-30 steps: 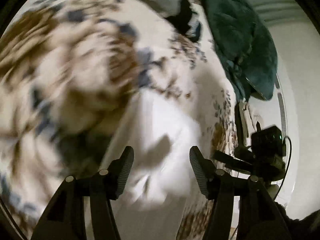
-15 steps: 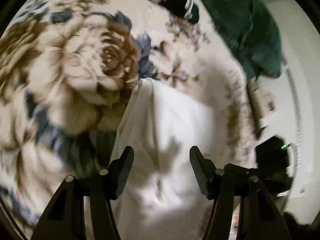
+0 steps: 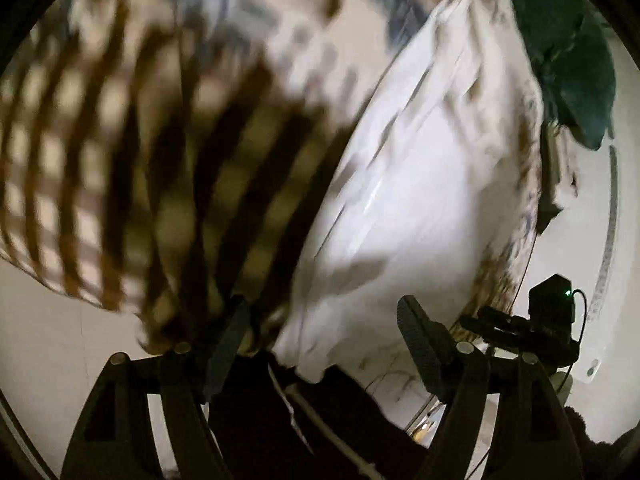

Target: Fold small clothes

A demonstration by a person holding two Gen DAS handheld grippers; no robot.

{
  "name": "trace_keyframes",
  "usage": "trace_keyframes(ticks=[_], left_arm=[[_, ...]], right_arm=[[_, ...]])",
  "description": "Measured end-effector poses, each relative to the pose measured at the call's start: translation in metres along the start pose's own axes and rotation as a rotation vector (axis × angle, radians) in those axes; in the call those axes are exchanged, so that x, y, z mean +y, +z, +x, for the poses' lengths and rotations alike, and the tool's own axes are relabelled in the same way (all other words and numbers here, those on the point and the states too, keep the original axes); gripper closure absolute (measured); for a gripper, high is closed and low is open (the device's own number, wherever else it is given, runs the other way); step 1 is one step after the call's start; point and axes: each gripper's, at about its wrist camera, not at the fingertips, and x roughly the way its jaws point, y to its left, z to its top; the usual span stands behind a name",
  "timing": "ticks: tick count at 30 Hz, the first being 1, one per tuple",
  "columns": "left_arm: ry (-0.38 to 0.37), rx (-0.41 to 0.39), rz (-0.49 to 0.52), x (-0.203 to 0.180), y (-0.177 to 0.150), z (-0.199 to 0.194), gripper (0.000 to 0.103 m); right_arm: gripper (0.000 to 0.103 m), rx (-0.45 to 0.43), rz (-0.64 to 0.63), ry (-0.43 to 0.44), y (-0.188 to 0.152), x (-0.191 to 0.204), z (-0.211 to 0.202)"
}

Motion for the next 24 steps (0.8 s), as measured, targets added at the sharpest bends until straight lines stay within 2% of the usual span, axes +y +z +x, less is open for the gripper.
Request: trace_keyframes(ticks=[4,7,8,9,10,11,12,15,16,18,20,24], left_arm=[[-0.017,0.006,0.006,-0.006,-0.006,0.025,0.028],[0.018,-0.026,0.065,-0.025,-0.008,0.036,0.031],[0.037,-0.042,0.090,-0.033,-0.009,0.038,0.043],[0.057,-0.049,0.107,-0.038,-0.011,0.040,0.062],[0.083,-0.055,0.111,-0.042,-0.012,0.040,0.070],[0.100,-0.068,0.101,-0.041,-0.012,0.038,0.079],[0.093,-0.075,0.079,-0.036,-0.014,0.035,0.089],[0.059,-0.096,0.029,-0.023,-0.018,0.021,0.095],[0.059,-0.104,0.032,-0.024,-0.021,0.016,0.097],[0.061,-0.110,0.040,-0.026,-0.024,0.009,0.098],[0.031,-0.118,0.027,-0.033,-0.026,0.002,0.098],[-0.032,-0.137,0.004,-0.043,-0.024,-0.014,0.099]], right_arm=[[0.043,0.009,-0.001,-0.011,-0.004,-0.009,0.021],[0.043,-0.014,-0.006,0.012,0.001,-0.008,0.027],[0.043,-0.019,-0.004,0.021,0.003,-0.006,0.030],[0.043,-0.023,-0.002,0.029,0.004,-0.002,0.033],[0.043,-0.030,-0.006,0.031,0.003,0.000,0.034],[0.047,-0.037,-0.013,0.033,0.001,0.000,0.033],[0.060,-0.040,-0.017,0.041,-0.001,0.001,0.034],[0.087,-0.035,-0.025,0.064,-0.008,0.005,0.034],[0.093,-0.035,-0.024,0.079,-0.011,0.005,0.033],[0.096,-0.025,-0.018,0.119,-0.018,0.002,0.030],[0.100,-0.031,-0.024,0.143,-0.024,0.006,0.025],[0.100,-0.046,-0.045,0.184,-0.031,0.016,0.012]])
